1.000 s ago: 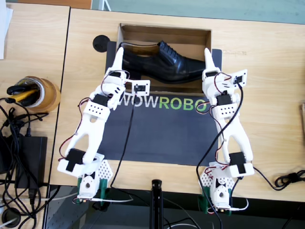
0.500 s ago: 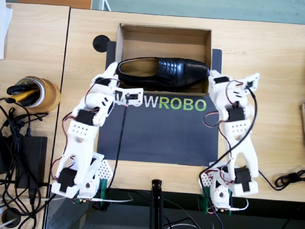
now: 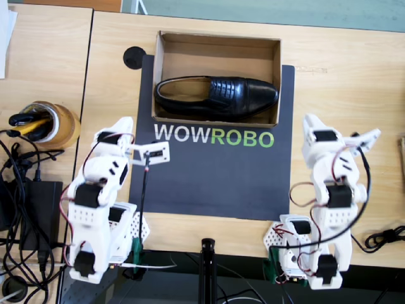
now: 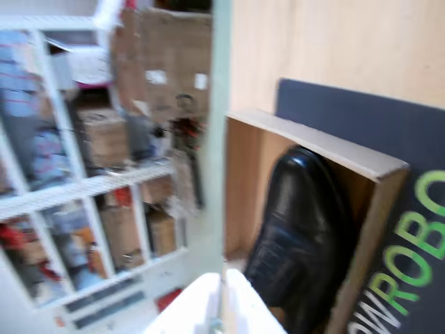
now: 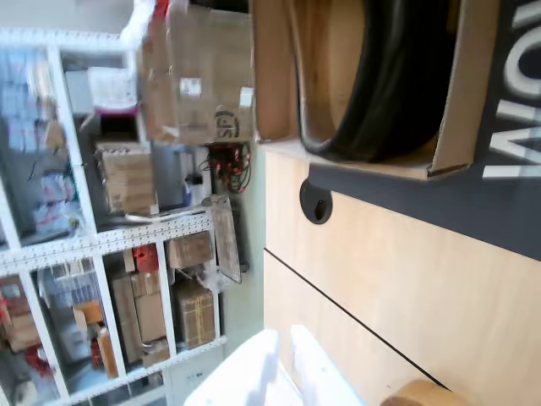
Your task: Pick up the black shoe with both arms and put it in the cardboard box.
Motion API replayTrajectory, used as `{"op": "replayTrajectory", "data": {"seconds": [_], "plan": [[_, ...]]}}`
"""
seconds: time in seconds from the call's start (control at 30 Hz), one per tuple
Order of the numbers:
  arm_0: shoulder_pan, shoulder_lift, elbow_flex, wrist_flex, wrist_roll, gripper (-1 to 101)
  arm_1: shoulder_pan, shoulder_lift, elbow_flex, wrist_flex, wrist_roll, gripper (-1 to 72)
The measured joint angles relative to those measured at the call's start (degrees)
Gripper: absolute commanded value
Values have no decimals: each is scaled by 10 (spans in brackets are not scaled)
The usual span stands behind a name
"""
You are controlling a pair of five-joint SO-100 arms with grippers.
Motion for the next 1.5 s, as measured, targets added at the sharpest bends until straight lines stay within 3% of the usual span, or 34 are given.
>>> {"op": "replayTrajectory", "data": {"seconds": [0.43,0.7,0.93,1.5], "plan": [[-37,298,190,53,18,-1,102,411,236,1,-32,-2],[-52,411,288,99,19,-1,111,562,344,1,-42,-2],[-69,418,353,107,19,-1,109,565,410,6,-52,-2],[-112,423,621,52,47,-1,89,565,786,-31,-40,-1]]}}
